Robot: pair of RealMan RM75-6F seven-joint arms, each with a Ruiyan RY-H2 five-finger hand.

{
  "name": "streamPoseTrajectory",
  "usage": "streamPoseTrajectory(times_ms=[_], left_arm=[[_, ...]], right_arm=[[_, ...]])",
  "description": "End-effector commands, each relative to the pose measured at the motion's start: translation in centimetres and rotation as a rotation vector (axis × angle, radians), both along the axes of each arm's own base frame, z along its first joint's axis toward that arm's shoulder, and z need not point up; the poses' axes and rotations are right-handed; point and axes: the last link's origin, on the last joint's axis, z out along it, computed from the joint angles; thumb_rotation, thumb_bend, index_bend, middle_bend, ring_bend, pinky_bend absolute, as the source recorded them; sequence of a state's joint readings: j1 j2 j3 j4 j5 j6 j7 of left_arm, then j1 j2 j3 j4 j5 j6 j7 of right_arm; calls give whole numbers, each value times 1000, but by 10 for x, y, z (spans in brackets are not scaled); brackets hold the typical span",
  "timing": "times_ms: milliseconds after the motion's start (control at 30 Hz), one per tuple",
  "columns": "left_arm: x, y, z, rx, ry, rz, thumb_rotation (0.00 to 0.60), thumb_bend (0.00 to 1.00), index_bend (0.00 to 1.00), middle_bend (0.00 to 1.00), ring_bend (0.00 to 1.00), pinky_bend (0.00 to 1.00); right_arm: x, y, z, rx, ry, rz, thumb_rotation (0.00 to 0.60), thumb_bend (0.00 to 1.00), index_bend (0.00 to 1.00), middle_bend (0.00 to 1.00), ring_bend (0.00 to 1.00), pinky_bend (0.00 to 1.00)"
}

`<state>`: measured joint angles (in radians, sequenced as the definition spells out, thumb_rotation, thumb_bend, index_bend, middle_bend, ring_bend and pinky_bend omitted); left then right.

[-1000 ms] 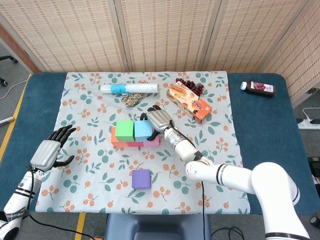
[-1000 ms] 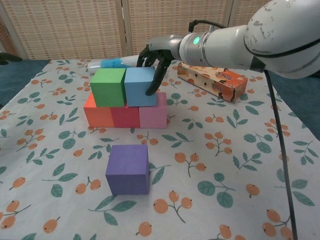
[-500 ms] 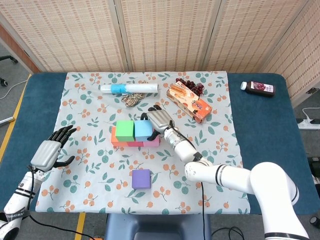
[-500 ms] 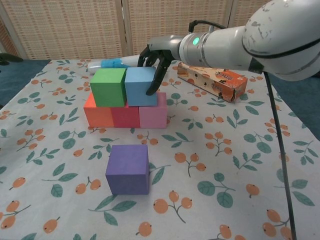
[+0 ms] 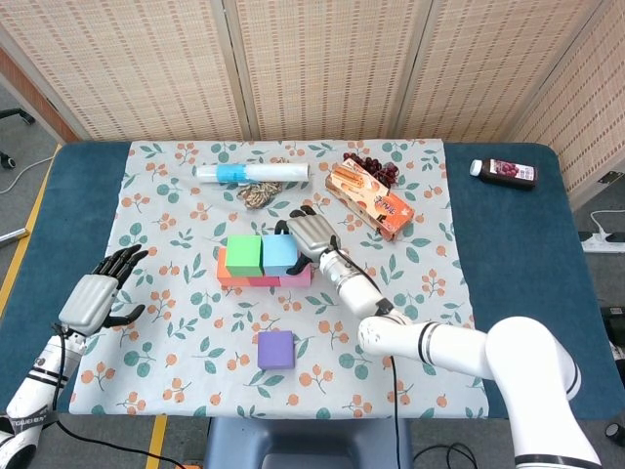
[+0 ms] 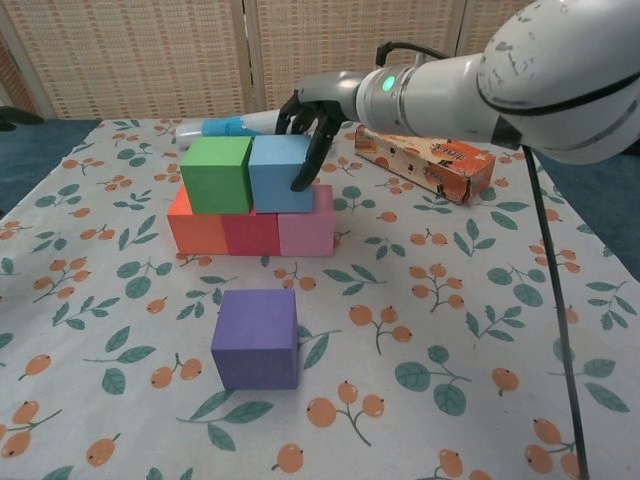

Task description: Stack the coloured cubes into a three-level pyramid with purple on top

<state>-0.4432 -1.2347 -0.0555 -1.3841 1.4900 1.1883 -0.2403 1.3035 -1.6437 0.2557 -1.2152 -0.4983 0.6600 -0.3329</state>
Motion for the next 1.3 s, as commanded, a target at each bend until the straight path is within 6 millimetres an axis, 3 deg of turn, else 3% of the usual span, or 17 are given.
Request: streamPoseTrajectory(times_ms=[33,1300], left_arm=[[0,0,0,-1,0,1,600,317,45,0,0,127],[-5,0,-2,-4,3,9,600,315,45,0,0,126]], right_arm=[[0,0,0,0,-1,0,600,53,398,385,107,0],[4,-1,-6,1,-8,-18,600,52,373,385,101,0]])
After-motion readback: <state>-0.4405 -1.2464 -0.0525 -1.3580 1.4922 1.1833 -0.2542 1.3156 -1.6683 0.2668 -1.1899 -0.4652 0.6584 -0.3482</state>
